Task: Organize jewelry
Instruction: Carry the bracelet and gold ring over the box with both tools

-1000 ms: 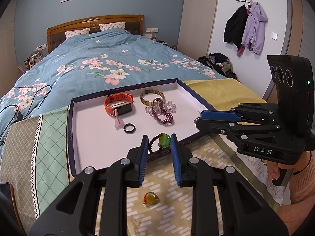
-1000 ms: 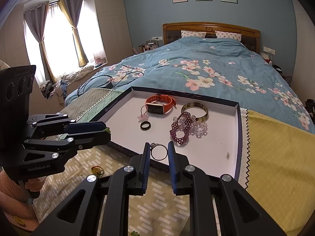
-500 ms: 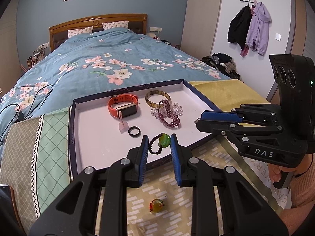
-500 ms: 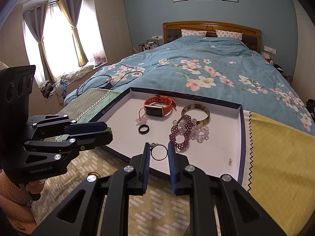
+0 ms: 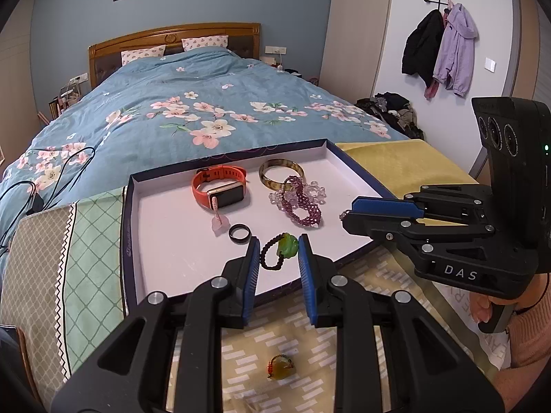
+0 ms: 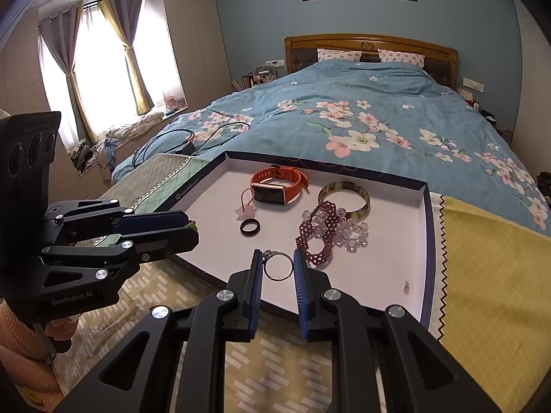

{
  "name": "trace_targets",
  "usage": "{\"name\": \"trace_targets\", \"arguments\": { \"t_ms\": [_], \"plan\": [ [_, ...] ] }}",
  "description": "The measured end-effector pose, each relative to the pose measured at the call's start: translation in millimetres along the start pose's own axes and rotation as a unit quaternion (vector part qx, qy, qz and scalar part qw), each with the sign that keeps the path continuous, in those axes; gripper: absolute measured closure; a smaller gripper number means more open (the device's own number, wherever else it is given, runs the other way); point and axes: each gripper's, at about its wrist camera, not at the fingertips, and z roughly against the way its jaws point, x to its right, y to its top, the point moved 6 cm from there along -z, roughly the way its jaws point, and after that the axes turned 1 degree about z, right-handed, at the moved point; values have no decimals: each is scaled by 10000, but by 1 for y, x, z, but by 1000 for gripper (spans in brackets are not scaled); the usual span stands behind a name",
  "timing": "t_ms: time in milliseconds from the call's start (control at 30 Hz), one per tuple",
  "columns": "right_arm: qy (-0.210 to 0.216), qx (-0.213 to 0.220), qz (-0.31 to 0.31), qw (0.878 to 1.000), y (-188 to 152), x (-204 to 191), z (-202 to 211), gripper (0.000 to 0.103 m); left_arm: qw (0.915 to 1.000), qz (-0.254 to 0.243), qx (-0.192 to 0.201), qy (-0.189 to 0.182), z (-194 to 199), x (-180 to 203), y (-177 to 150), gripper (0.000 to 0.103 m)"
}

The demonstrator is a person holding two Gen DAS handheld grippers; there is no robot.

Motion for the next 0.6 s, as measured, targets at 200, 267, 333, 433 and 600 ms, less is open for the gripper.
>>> {"name": "trace_targets", "arguments": {
  "t_ms": [200,267,333,433,600],
  "plan": [
    [2,-28,-20,10000,0,2,-9,87,10000,13,-30,9,-6,-3,1,80],
    [4,-40,-17,10000,-1,3,-10,87,10000,23,-48,14,-8,-4,1,80],
    [12,-53,-28,10000,-1,3,-12,87,10000,33,-59,24,-10,-6,0,80],
    [8,-77,-31,10000,-2,4,-13,87,10000,56,-70,27,-12,-7,1,80],
    [14,-109,-37,9999,-3,4,-15,87,9999,65,-81,44,-14,-7,2,80]
  ]
}}
